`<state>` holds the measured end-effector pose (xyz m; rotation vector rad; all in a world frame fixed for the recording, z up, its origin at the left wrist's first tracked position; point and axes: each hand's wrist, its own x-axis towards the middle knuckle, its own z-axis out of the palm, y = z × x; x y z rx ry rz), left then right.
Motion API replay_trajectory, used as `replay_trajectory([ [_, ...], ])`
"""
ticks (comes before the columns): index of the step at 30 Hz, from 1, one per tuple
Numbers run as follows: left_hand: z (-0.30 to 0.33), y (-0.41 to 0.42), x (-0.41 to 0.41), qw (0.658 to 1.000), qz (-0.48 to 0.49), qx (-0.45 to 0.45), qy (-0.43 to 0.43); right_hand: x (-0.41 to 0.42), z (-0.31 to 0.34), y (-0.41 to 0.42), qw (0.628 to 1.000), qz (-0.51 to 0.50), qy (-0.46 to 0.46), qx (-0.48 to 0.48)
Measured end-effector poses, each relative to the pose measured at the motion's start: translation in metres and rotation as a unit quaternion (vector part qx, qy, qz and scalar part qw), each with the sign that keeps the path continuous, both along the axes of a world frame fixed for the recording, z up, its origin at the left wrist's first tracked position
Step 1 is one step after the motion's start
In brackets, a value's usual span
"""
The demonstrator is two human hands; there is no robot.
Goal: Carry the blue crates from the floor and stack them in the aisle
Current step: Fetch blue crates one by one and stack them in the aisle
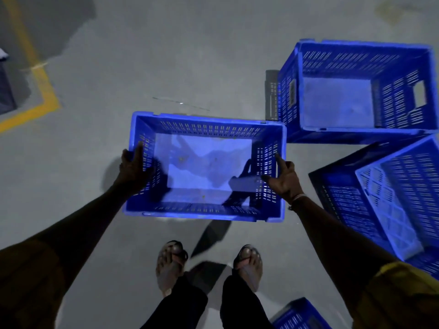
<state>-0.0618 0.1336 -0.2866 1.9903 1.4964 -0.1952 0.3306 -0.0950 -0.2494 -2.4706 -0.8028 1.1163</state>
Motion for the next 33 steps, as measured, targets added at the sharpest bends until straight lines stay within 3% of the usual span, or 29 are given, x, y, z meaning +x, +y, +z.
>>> replay_trajectory([
  [3, -0.012, 0.01, 0.0, 0.996, 0.068, -0.045, 0.024, 0.003, -0.013, 0.008, 1.0, -0.008, -0.009, -0.001],
  [6, 0.003, 0.014, -0.004, 0.998, 0.057, -0.038, 0.001, 0.006, -0.004, 0.01, 1.0, -0.018, -0.01, 0.002],
  [13, 0.089, 0.014, -0.015, 0.995, 0.076, -0.039, -0.059, 0.009, 0.079, 0.03, 0.999, -0.02, -0.017, 0.026],
  [24, 0.324, 0.046, -0.063, 0.981, 0.108, -0.021, -0.158, -0.014, 0.307, 0.086, 0.993, 0.044, -0.073, 0.08],
  [33, 0.531, 0.044, -0.118, 0.976, 0.097, 0.093, -0.171, -0.048, 0.498, 0.135, 0.975, 0.105, -0.111, 0.159],
])
